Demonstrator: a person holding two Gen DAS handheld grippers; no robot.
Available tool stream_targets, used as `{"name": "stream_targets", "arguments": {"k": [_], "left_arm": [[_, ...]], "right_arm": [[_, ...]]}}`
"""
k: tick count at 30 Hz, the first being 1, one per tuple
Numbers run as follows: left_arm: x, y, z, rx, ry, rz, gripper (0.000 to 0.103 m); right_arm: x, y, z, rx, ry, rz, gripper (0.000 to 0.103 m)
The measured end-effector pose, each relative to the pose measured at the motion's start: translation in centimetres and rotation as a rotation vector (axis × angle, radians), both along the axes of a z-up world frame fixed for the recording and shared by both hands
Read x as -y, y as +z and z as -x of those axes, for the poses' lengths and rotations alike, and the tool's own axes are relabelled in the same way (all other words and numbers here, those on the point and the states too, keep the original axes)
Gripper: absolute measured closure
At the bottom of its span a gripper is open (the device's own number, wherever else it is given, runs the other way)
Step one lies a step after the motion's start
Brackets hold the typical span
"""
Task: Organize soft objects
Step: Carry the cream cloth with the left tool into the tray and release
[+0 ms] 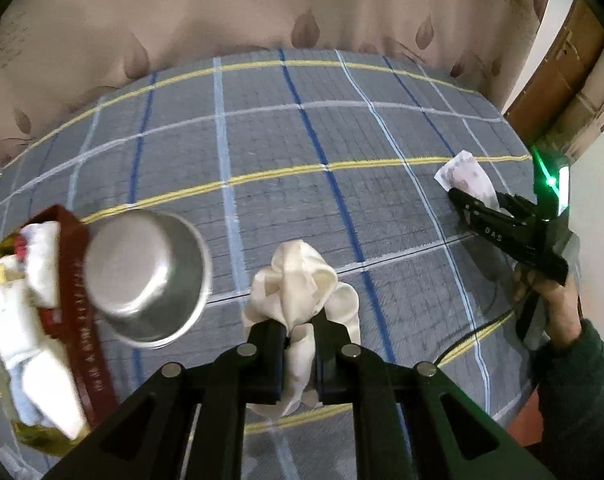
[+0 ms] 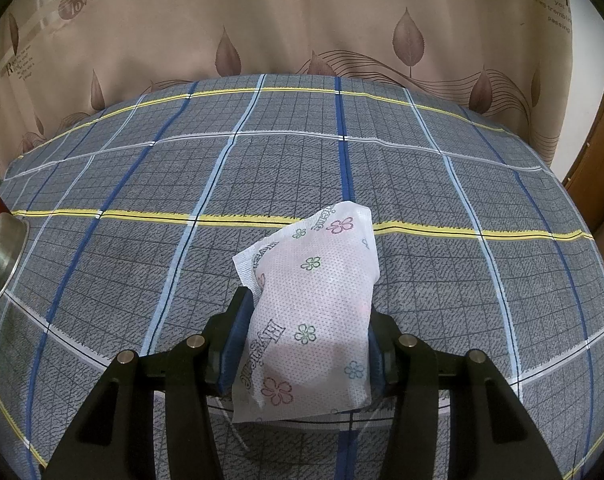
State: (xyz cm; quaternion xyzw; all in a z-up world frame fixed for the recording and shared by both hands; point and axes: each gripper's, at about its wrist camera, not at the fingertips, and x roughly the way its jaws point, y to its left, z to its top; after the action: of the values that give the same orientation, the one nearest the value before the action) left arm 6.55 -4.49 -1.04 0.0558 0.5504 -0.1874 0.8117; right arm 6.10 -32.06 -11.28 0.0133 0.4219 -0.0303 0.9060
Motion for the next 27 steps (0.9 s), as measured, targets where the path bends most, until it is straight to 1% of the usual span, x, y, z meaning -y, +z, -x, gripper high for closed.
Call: {"name": "stream_targets", "arguments": {"k": [4, 7, 12, 16, 20, 21, 27], "left_arm": [[-2.6, 1.8, 0.3, 0.022, 0.041, -0.001, 0.093], [-5.3, 3.4, 0.3, 0.043, 0.087, 0.000, 0.093], [-10.3, 6.2, 0.0, 0.112, 0.191, -0.058, 0.093], [-14.3, 7.2, -0.9, 0.130, 0.265, -0.093, 0.093], [-17.6, 6.5, -1.8, 0.132, 0.328, -0.132, 0.092], [-18.6, 5.9, -2.2, 0.123, 0.356, -0.128, 0.092], [-21.3, 3.3, -3.0, 0.091, 0.421, -0.154, 0.089]], "right_arm": [[0.0, 0.0, 0.0, 0.000, 0.000, 0.000, 0.056], [0.0, 0.0, 0.0, 0.000, 0.000, 0.001, 0.056], [0.0, 0.0, 0.0, 0.000, -0.001, 0.001, 0.056], [0.0, 0.0, 0.0, 0.000, -0.001, 0.001, 0.056], [0.0, 0.0, 0.0, 0.000, -0.001, 0.001, 0.056], [0.0, 0.0, 0.0, -0.001, -0.001, 0.001, 0.056], [0.0, 0.0, 0.0, -0.001, 0.000, 0.000, 0.056]]}}
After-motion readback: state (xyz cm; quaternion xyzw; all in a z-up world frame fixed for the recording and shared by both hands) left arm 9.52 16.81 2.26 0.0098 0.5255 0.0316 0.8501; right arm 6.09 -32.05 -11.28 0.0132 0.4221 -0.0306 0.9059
